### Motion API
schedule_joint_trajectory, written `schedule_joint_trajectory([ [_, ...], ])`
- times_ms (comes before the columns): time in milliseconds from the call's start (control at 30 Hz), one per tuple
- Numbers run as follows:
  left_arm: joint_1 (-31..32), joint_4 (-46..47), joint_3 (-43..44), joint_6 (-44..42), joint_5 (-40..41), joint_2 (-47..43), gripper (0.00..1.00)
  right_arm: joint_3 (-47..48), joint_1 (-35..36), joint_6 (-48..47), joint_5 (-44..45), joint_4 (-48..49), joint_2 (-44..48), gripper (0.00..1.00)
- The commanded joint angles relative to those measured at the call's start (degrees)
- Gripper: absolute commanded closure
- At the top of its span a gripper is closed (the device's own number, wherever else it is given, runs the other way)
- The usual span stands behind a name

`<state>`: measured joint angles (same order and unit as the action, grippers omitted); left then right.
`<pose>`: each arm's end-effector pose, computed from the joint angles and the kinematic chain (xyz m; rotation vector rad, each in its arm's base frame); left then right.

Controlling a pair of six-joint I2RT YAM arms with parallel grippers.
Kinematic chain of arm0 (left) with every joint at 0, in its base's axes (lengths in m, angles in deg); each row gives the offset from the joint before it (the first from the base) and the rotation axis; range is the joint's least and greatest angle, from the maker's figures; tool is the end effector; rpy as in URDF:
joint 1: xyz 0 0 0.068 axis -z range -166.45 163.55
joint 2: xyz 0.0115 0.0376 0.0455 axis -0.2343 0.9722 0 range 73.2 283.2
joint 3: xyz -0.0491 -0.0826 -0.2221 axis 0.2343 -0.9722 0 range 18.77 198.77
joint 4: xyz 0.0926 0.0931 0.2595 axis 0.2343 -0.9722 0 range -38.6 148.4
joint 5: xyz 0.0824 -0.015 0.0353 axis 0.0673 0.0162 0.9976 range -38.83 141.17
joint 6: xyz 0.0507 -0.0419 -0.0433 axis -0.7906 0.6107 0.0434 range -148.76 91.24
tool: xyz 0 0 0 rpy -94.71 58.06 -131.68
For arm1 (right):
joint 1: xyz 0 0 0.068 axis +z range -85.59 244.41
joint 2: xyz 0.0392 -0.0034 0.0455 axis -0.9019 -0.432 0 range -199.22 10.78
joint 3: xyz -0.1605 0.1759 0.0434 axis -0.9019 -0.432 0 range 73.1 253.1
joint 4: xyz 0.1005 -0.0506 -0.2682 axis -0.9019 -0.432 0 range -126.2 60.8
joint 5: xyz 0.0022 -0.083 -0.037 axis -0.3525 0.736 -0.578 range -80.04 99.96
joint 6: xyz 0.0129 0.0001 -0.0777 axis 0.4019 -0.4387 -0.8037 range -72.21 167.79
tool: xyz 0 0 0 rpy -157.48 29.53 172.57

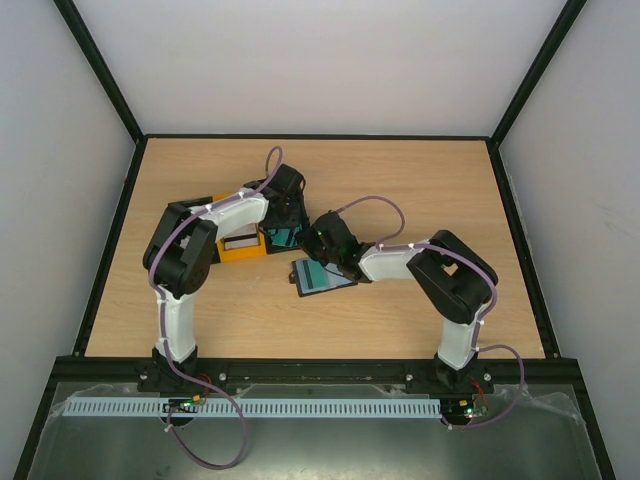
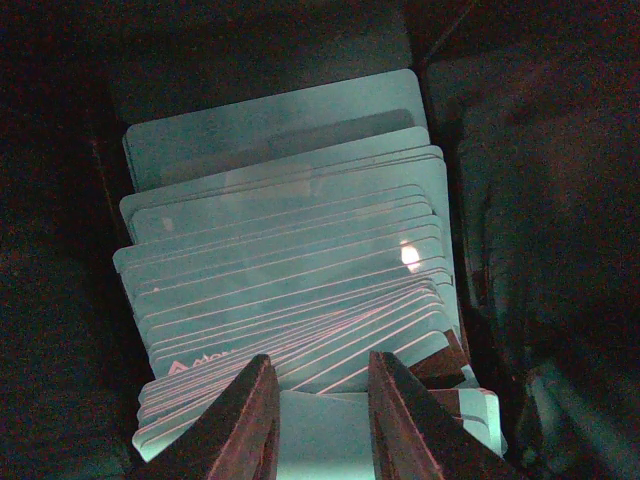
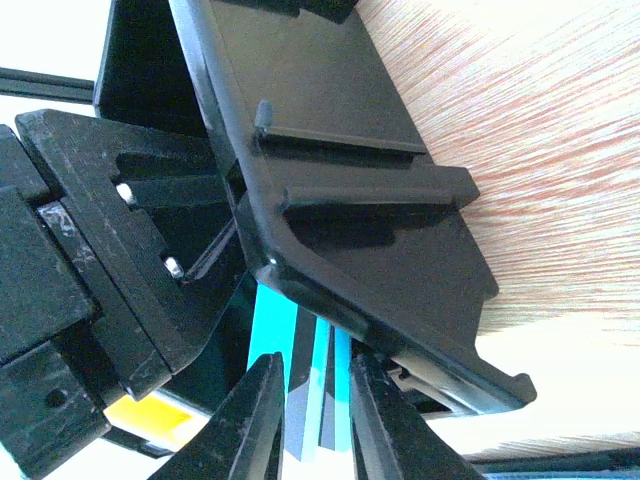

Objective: Put the credit cards into the card holder
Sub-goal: Pick up the credit card from the storage box.

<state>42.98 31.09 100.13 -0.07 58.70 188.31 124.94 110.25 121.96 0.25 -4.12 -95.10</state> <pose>0.3960 -0.2132 0.0967 -0.0277 2.6324 -0.1784 0.2825 0.3073 0.0803 0.4732 2.3690 1.3342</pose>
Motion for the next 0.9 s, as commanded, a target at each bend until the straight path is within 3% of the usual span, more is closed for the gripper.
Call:
schedule_joint_trajectory([
  [0,-0.9,-1.5,-0.8,-0.6,0.9,-1.9,0.72,0.4,0.3,1.3,-1.4,0.1,-1.6,0.81],
  [267,-0.9,-1.5,-0.8,-0.6,0.8,-1.9,0.72,0.7,0.3,1.8,-2.3,-0.5,-2.4,0.81],
  [367,-0.9,-1.5,-0.7,-0.6,0.8,-1.9,0.72,0.9,0.3,2.2,-3.3,0.5,-2.7,0.87],
  [667,-0.9,-1.5,-0.6,-0.6,0.8,-1.8,0.72,-0.4,1.0,3.8,-2.5,-0.2,-1.3,0.78],
  [867,-0.9,-1.7,-0.8,-0.5,0.8,-2.1,0.72,0.2,1.2,4.0,-1.8,0.8,-2.3,0.83],
])
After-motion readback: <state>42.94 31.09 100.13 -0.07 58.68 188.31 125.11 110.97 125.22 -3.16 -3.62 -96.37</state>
